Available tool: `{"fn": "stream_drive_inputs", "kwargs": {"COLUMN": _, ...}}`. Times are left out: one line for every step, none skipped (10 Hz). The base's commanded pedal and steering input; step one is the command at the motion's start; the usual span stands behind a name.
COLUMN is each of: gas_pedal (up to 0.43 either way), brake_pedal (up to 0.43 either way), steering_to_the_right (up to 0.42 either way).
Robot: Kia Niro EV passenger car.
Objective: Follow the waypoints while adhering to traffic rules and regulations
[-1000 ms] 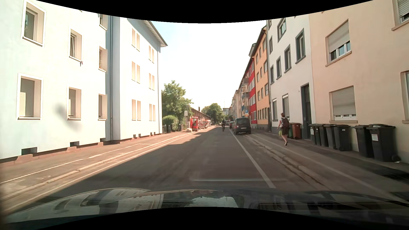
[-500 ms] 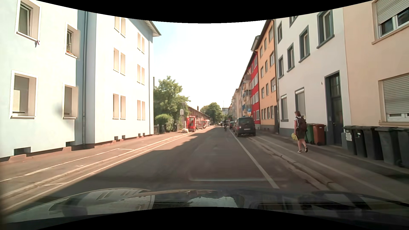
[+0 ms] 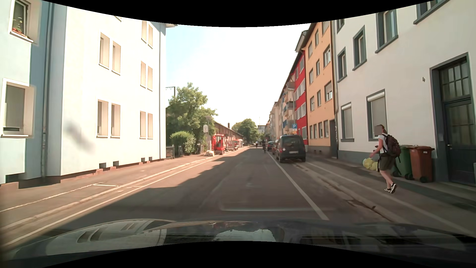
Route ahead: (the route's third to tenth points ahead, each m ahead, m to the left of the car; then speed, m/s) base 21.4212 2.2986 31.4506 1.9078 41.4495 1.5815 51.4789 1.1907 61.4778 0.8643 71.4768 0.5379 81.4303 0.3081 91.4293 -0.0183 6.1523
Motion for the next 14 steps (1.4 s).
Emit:
{"fn": "stream_drive_inputs", "kwargs": {"gas_pedal": 0.11, "brake_pedal": 0.0, "steering_to_the_right": 0.003}}
{"fn": "stream_drive_inputs", "kwargs": {"gas_pedal": 0.11, "brake_pedal": 0.0, "steering_to_the_right": 0.0}}
{"fn": "stream_drive_inputs", "kwargs": {"gas_pedal": 0.11, "brake_pedal": 0.0, "steering_to_the_right": -0.003}}
{"fn": "stream_drive_inputs", "kwargs": {"gas_pedal": 0.11, "brake_pedal": 0.0, "steering_to_the_right": -0.005}}
{"fn": "stream_drive_inputs", "kwargs": {"gas_pedal": 0.11, "brake_pedal": 0.0, "steering_to_the_right": -0.005}}
{"fn": "stream_drive_inputs", "kwargs": {"gas_pedal": 0.118, "brake_pedal": 0.0, "steering_to_the_right": -0.005}}
{"fn": "stream_drive_inputs", "kwargs": {"gas_pedal": 0.138, "brake_pedal": 0.0, "steering_to_the_right": -0.005}}
{"fn": "stream_drive_inputs", "kwargs": {"gas_pedal": 0.138, "brake_pedal": 0.0, "steering_to_the_right": -0.005}}
{"fn": "stream_drive_inputs", "kwargs": {"gas_pedal": 0.138, "brake_pedal": 0.0, "steering_to_the_right": -0.005}}
{"fn": "stream_drive_inputs", "kwargs": {"gas_pedal": 0.15, "brake_pedal": 0.0, "steering_to_the_right": -0.005}}
{"fn": "stream_drive_inputs", "kwargs": {"gas_pedal": 0.15, "brake_pedal": 0.0, "steering_to_the_right": -0.005}}
{"fn": "stream_drive_inputs", "kwargs": {"gas_pedal": 0.15, "brake_pedal": 0.0, "steering_to_the_right": -0.005}}
{"fn": "stream_drive_inputs", "kwargs": {"gas_pedal": 0.15, "brake_pedal": 0.0, "steering_to_the_right": -0.005}}
{"fn": "stream_drive_inputs", "kwargs": {"gas_pedal": 0.15, "brake_pedal": 0.0, "steering_to_the_right": -0.005}}
